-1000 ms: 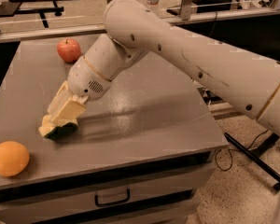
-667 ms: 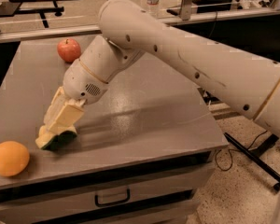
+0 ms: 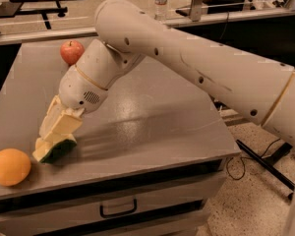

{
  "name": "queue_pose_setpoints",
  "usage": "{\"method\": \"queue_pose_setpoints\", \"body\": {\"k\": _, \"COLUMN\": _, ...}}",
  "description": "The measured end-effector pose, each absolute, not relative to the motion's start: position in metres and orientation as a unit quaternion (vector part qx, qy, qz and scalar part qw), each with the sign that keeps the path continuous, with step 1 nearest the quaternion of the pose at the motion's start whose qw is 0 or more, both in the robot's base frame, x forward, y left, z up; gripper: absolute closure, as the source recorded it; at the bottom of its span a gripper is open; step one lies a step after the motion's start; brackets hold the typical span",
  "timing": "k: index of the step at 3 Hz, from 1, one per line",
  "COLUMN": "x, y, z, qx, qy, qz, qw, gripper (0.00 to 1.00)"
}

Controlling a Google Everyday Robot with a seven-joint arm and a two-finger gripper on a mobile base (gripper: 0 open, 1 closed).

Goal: Move sponge near orange

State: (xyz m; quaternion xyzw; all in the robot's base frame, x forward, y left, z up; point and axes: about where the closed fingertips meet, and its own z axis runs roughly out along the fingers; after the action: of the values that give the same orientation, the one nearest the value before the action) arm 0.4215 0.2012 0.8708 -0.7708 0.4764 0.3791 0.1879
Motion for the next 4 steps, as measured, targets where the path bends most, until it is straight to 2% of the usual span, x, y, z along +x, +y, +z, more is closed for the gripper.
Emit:
{"method": "queue_pose_setpoints", "body": {"k": 1, "x": 0.4196, "y": 0.2027, "z": 0.871, "qx": -0.772, "qy": 0.475, "qz": 0.379, "qw": 0.187, "gripper": 0.52}}
{"method": "queue_pose_setpoints", "body": {"k": 3, "x": 0.4172, "y": 0.2048, "z": 0.871, "qx": -0.774, "qy": 0.472, "qz": 0.379, "qw": 0.186, "gripper": 0.07}}
{"method": "queue_pose_setpoints", "body": {"k": 4, "x": 0.4158, "y": 0.2015, "z": 0.8724, "qx": -0.775, "qy": 0.471, "qz": 0.379, "qw": 0.184, "gripper": 0.0}}
